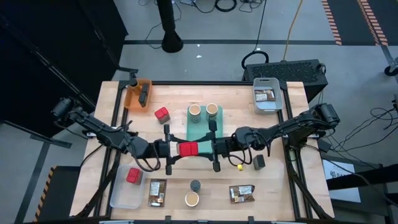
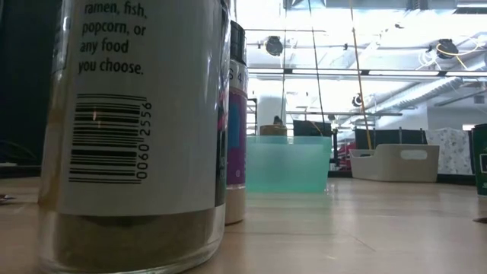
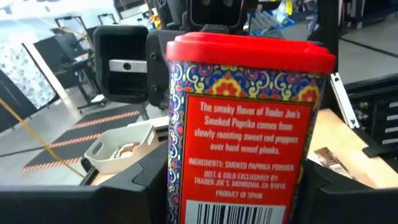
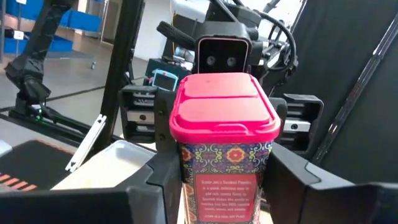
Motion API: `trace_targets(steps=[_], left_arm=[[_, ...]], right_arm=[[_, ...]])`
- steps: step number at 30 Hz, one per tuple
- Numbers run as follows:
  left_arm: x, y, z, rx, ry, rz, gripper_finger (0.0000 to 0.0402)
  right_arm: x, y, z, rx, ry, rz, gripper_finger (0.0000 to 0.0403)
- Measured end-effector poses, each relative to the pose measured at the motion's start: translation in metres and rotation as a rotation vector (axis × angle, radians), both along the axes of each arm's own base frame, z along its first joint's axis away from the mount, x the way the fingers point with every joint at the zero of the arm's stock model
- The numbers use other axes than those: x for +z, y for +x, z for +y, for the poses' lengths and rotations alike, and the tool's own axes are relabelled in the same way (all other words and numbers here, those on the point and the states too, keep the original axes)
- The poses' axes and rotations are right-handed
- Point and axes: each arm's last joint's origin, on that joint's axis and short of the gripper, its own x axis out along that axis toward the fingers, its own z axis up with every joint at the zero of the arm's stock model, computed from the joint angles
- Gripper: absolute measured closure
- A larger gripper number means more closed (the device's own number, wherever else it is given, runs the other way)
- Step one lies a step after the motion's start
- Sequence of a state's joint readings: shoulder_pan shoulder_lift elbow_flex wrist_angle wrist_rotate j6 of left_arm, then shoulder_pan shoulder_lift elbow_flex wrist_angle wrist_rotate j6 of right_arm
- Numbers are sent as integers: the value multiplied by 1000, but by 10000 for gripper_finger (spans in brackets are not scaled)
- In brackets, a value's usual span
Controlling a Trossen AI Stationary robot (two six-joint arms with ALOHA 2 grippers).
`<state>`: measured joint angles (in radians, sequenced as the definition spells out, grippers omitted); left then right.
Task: Sort spices by type
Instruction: Put the right red seasoning can into the transparent bin
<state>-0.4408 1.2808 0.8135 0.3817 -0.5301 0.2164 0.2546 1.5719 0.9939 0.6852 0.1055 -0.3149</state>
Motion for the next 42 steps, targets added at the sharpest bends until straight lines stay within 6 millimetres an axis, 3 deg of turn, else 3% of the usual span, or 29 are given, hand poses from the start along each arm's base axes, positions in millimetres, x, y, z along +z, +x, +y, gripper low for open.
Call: trace_targets(steps=[3,11,15,23,29,34,42], left_arm=[[-1,0,0,13,-16,3,186],[-4,-3,0,103,6,36,105],[-6,-8,-2,96,32,81,84],[-6,-25,-3,92,21,173,81],[22,-40,1,74,-24,123,81],[35,-39,9,87,38,111,81],[23,-20,20,13,51,168,81]], right_arm=[[0,0,0,-5,-1,0,252],[-1,0,-1,-58,-16,10,252],[-1,-2,-2,-88,-24,47,252],[-4,-6,-5,-171,-42,134,252],[-14,-7,-8,-210,-59,235,252],[-14,-7,-8,-237,-68,241,252],[-4,-4,-7,-237,-69,286,252]])
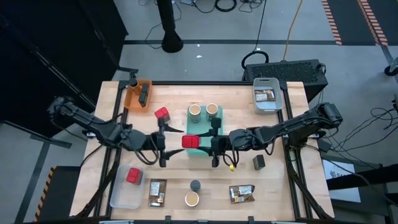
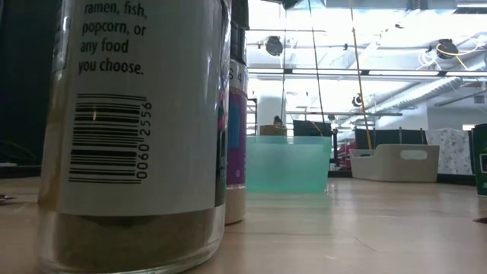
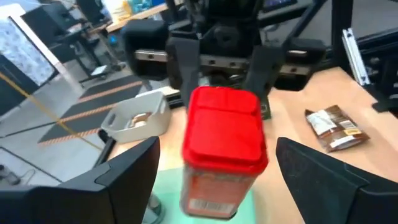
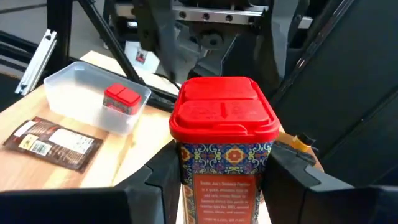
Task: Sort spices by type
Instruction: Put the right red seasoning can into the transparent bin
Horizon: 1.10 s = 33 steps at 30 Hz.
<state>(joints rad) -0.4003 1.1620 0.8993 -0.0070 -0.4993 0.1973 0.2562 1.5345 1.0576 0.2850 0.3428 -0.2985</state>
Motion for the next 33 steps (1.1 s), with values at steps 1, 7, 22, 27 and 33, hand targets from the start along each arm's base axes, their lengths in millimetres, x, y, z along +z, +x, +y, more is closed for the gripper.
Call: trace_targets(steps=[1,7,22,27,33], left_arm=[[-2,2,1,3,1,7,81],[-13,15,8,13,28,52,81],[-13,20,3,-32,72,23,181],[-13,20,2,-29,48,20,180],[-8,14,2,-30,18,9,180]], right_arm=[[0,0,0,0,2,0,252],[-1,0,0,-4,0,8,252],[-2,0,0,2,5,19,250],[-1,0,0,3,19,16,234],[0,1,1,10,53,4,227]])
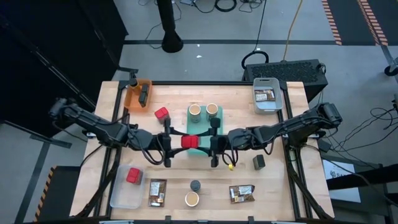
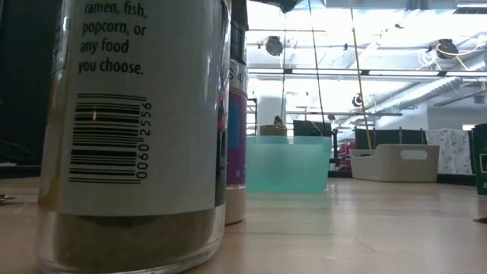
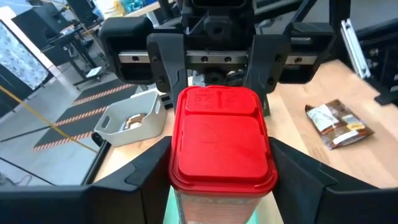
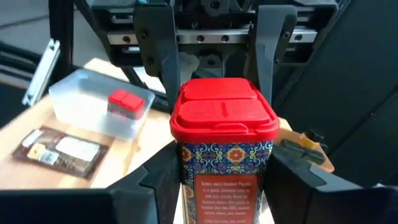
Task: Sort spices by type
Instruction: Put the right red seasoning can into the transparent bin
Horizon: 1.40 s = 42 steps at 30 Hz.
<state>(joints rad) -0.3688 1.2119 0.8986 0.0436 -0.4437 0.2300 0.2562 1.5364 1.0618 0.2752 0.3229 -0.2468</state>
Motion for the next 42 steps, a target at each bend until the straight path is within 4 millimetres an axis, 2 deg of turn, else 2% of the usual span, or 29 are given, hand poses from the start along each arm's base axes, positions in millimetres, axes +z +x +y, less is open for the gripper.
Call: trace_targets(steps=[6,12,17,23,27,31,33,39,42], left_arm=[[5,-6,-4,-8,-24,-16,180],[3,-11,-9,4,-67,53,180],[22,-20,-17,-47,-199,196,180],[64,-34,-31,-204,-289,235,180],[70,-45,-38,-183,-261,272,180],[61,-56,-45,-209,-265,389,180],[56,-63,-49,-192,-365,481,180],[44,-86,-61,33,-856,792,180],[38,-99,-74,101,-926,900,180]], right_arm=[[1,-2,1,32,22,10,188],[11,-18,-4,21,44,72,156],[18,-37,-8,0,88,155,153],[23,-54,-13,-28,132,212,153],[21,-55,-13,-20,133,203,153],[20,-55,-13,-21,142,196,152],[21,-54,-13,-22,155,183,152],[27,-50,-12,-22,214,96,152],[23,-46,-9,-28,245,107,152]])
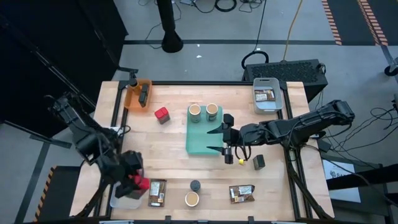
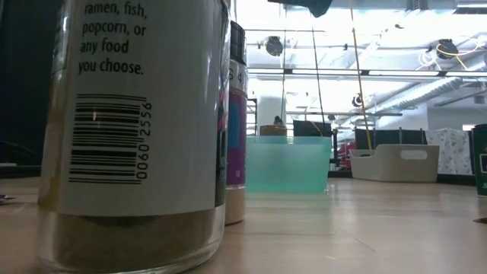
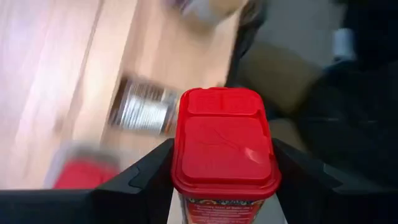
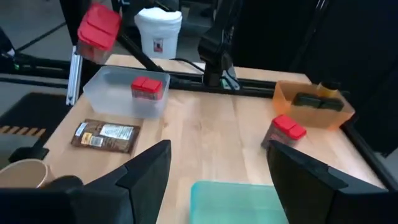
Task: Sort spices by type
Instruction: Put the right red seasoning can into the transparent bin
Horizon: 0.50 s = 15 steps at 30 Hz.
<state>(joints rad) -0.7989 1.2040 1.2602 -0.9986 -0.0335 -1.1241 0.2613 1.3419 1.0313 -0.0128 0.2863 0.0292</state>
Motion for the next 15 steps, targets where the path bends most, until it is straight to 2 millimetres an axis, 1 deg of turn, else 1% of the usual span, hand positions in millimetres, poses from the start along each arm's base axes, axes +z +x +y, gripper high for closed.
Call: trace_targets(steps=[3,5,7,11,15], left_arm=[[-8,-12,-11,39,34,80,180],[-14,-20,-19,53,101,89,180],[-20,-29,-27,47,182,72,180],[-41,-42,-50,-80,335,30,180],[-54,-55,-70,-174,465,-67,180]], right_arm=[[-5,7,3,-7,36,-11,152],[-8,11,7,-1,46,-24,152],[-6,12,11,8,56,-53,152],[-1,11,21,34,92,-112,152],[2,11,32,73,94,-156,152]])
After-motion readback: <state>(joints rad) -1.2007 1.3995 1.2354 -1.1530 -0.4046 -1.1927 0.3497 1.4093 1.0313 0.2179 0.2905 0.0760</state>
